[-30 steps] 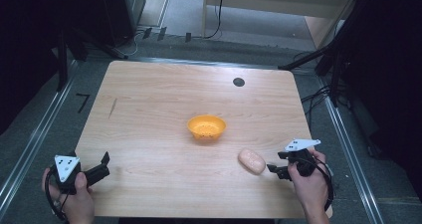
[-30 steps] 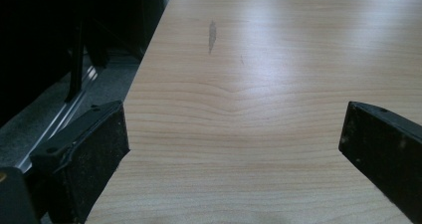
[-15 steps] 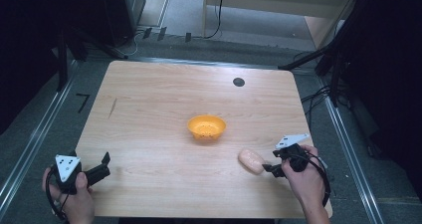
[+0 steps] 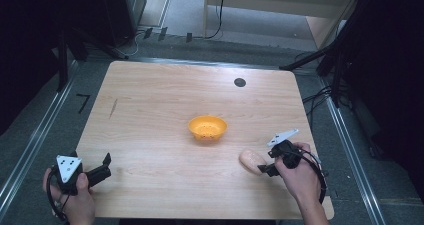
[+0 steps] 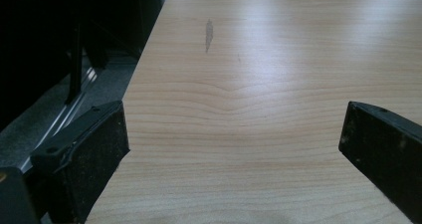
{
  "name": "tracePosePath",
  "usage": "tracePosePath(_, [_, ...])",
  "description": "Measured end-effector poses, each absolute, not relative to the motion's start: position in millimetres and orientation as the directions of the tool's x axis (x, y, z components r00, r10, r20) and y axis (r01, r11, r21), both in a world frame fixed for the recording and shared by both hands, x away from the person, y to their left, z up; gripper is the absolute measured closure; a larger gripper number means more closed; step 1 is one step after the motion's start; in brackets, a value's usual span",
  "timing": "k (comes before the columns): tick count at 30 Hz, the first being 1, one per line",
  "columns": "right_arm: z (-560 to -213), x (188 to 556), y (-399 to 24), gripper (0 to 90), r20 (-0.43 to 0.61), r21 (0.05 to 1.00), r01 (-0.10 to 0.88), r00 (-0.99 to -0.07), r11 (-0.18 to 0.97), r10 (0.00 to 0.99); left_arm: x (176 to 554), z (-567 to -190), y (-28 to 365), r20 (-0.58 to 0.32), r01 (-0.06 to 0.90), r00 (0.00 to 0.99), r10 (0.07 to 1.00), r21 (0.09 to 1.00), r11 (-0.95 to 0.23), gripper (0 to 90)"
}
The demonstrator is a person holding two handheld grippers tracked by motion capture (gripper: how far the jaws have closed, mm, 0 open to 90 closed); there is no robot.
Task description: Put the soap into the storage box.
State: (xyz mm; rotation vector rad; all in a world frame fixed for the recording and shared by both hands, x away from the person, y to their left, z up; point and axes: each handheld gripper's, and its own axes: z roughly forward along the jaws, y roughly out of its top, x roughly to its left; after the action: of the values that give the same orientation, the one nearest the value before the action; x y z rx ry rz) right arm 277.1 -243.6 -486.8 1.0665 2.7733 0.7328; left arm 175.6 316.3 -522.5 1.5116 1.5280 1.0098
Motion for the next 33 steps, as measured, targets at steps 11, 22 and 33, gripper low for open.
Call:
tracePosePath(11, [-489.8, 281.4, -229.9, 32.6, 0.102, 0.440, 0.616, -0.757, 0.653, 0.645, 175.2, -522.8, 316.5, 0.010, 0.401, -0.021, 1.000, 0.916, -0.001, 0.0])
tracePosePath(22, [-502.4, 288.0, -208.2, 26.8, 0.096, 0.402, 0.651, -0.730, 0.644, 0.677, 175.2, -522.6, 317.3, 0.001, 0.403, -0.015, 1.000, 0.915, 0.005, 0.0])
tracePosePath(33, [-506.4, 292.8, -209.9, 26.9, 0.104, 0.382, 0.683, -0.701, 0.622, 0.706, 175.5, -522.6, 316.0, 0.015, 0.409, -0.009, 1.000, 0.912, -0.010, 0.0])
